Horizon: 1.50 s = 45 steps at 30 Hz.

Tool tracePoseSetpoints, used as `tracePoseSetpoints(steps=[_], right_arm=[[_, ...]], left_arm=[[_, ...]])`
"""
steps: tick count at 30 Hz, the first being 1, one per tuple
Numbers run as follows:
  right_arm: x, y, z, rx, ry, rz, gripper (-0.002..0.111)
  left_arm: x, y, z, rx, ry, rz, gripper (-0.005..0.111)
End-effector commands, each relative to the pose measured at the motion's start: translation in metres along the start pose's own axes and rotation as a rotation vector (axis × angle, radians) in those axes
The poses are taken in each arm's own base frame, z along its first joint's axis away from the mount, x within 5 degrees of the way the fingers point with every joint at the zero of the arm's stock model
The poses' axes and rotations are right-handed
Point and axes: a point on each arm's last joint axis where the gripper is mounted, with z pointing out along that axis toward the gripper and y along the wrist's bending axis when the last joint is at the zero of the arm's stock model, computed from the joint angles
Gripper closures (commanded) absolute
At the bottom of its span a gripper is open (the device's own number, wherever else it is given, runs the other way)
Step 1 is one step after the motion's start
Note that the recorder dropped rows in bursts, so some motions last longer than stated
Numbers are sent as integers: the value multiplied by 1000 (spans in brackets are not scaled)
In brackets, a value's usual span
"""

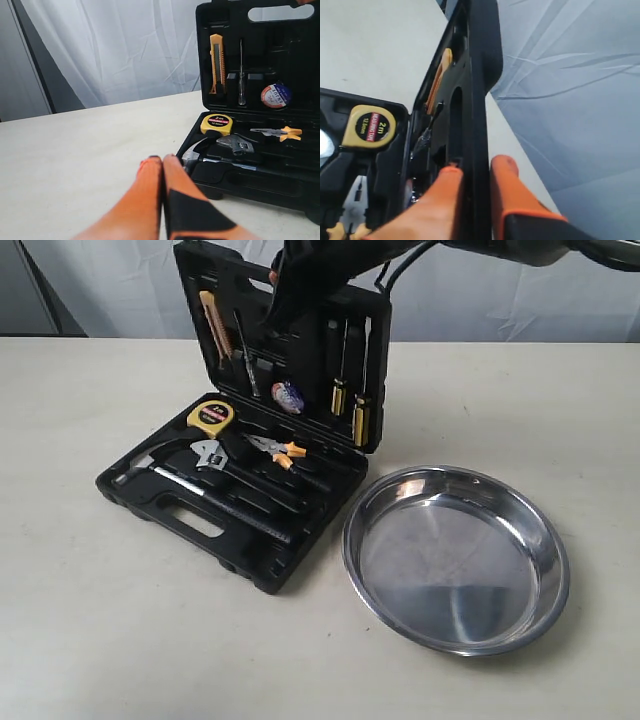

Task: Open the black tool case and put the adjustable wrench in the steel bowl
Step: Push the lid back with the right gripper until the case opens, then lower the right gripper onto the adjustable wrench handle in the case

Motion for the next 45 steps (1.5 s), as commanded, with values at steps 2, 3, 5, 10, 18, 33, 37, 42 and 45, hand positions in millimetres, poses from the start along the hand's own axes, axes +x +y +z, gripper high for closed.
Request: tracePoseSetpoints(steps=[2, 3, 5, 10, 18, 33, 37, 42, 45], right_arm=[[4, -9, 5, 68, -5, -77, 45], [3, -10, 5, 79, -17, -82, 36], [3, -11, 5, 82, -20, -76, 38], [3, -10, 3, 66, -15, 18, 60], [15, 37, 45, -234, -1, 520, 109], [53, 58, 39, -134, 671, 391, 109], [48, 36, 53, -44, 461, 475, 109], [41, 48, 70, -197, 283, 333, 109], [44, 70, 76, -430, 240, 158, 109]], left_arm=[[-1, 0, 0, 1, -3, -2, 106], [-1, 0, 0, 1, -3, -2, 106], [-1, 0, 0, 1, -3, -2, 106], [-1, 0, 0, 1, -3, -2, 106], [-1, 0, 0, 1, -5, -2, 106], [-1, 0, 0, 1, -5, -2, 106], [-1, 0, 0, 1, -5, -2, 106], [-1, 0, 0, 1, -3, -2, 106], [-1, 0, 0, 1, -3, -2, 106]])
